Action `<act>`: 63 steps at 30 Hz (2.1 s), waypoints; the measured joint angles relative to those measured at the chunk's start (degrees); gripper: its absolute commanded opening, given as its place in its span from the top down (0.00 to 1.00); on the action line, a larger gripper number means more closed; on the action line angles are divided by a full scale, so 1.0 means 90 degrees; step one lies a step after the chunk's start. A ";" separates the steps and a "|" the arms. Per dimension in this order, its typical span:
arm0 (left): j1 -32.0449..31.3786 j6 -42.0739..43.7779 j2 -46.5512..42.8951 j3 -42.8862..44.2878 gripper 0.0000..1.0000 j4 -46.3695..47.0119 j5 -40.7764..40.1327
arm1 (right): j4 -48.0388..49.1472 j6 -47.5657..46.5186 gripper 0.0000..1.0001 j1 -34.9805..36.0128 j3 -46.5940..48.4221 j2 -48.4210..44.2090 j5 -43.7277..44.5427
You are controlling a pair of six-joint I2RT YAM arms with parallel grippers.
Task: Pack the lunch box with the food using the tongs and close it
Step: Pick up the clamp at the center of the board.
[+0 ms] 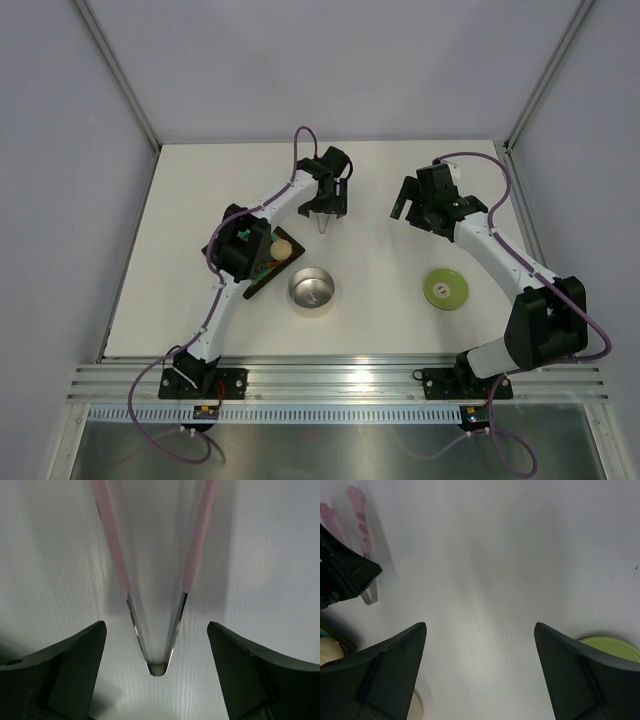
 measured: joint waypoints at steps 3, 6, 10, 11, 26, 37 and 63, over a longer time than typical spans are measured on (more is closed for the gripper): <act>0.0000 -0.0032 0.0153 0.0000 0.18 0.0022 0.0015 | 0.0051 0.0000 0.03 0.0000 -0.0070 -0.0005 0.0000; -0.0005 -0.0032 0.0221 0.0019 0.28 0.0051 0.0041 | 0.0053 0.0000 0.03 0.0000 -0.0100 -0.0005 0.0000; 0.0007 -0.0034 0.0231 0.0027 0.30 0.0095 0.0049 | 0.0070 0.0000 0.03 0.0000 -0.0148 -0.0053 0.0000; 0.0010 -0.0034 0.0231 0.0027 0.30 0.0104 0.0046 | 0.0073 0.0000 0.03 0.0000 -0.0165 -0.0073 0.0000; 0.0102 -0.0015 0.0231 0.0032 0.36 0.0221 0.0078 | 0.0092 0.0002 0.03 0.0000 -0.0255 -0.0124 -0.0027; 0.0170 -0.0005 0.0231 0.0039 0.38 0.0228 0.0199 | 0.0097 0.0022 0.03 0.0000 -0.0255 -0.0126 -0.0075; 0.0085 0.0313 -0.0325 -0.0816 0.99 0.0384 0.0180 | 0.0228 0.0112 0.03 0.0000 -0.0328 -0.0148 -0.0243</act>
